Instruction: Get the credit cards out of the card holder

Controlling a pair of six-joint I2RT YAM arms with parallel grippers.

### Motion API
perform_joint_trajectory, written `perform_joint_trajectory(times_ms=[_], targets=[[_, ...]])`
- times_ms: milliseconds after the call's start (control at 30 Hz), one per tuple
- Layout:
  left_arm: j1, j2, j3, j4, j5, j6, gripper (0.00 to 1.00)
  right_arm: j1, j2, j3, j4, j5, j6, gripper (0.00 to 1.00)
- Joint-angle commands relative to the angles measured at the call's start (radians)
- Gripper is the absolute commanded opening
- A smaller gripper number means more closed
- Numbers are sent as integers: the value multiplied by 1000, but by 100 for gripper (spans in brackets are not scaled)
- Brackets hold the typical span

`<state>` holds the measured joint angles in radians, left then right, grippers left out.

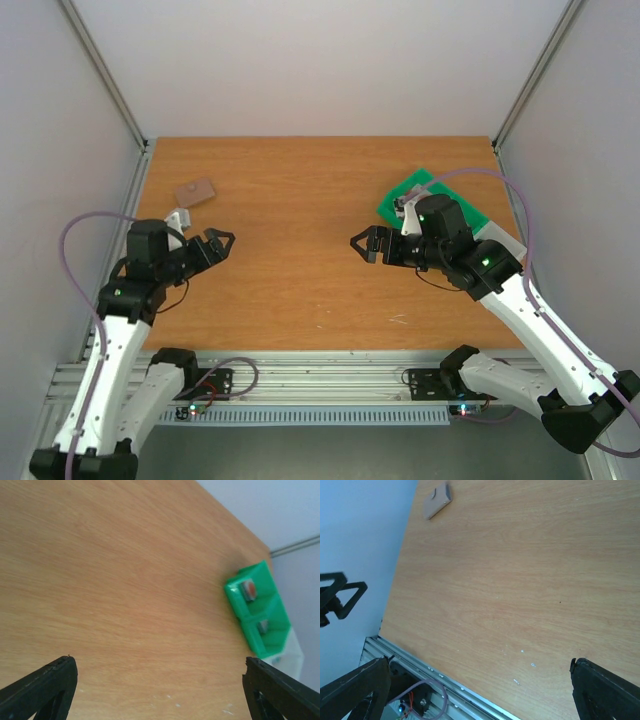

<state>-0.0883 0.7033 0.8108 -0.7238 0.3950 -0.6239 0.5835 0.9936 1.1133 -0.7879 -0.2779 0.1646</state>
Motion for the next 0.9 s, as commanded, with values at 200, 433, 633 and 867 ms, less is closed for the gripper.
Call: perform_joint_trajectory(times_ms=[200, 433, 633, 867], targets=[[71, 366, 158, 96, -182, 53, 77, -4, -23, 17, 23, -58, -74, 98], [227, 643, 248, 239, -218, 21, 63, -4, -18, 35, 18, -81, -108, 99], [288, 850, 346, 306, -237, 41, 51, -5, -23, 25, 13, -74, -122, 98], [349, 1040, 440, 357, -167, 33, 43, -4, -33, 37, 2, -72, -123, 98]])
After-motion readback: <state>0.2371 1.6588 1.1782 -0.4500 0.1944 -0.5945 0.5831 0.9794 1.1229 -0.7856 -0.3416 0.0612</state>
